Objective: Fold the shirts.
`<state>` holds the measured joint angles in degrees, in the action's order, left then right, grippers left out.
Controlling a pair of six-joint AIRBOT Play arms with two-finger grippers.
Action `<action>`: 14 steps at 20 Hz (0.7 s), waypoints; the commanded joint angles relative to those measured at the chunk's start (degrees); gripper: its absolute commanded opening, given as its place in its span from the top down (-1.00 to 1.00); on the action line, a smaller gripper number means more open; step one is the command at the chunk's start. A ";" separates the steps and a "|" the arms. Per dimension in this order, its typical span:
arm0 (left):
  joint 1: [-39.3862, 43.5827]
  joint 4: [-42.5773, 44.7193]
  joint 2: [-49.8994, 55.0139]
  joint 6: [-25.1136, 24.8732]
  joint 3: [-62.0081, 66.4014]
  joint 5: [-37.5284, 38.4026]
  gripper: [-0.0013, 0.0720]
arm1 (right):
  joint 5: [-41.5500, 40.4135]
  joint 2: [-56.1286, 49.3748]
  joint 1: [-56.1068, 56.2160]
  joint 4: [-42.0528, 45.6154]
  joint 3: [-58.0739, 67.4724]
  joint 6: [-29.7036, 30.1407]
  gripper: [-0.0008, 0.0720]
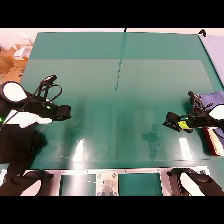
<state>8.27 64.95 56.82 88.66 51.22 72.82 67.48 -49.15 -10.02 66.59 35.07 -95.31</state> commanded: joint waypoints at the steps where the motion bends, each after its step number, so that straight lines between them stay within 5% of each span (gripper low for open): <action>1: 0.02 0.00 -0.04 0.00 -0.02 -0.02 0.90 | 0.02 0.04 0.07 0.00 -0.02 -0.02 0.93; 14: 0.02 -0.02 -0.04 0.02 -0.02 -4.50 0.90 | 0.00 0.04 0.07 -0.02 -0.02 -0.02 0.93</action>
<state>8.27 64.93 56.82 88.68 51.22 70.94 67.48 -49.15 -10.02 66.59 35.07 -95.31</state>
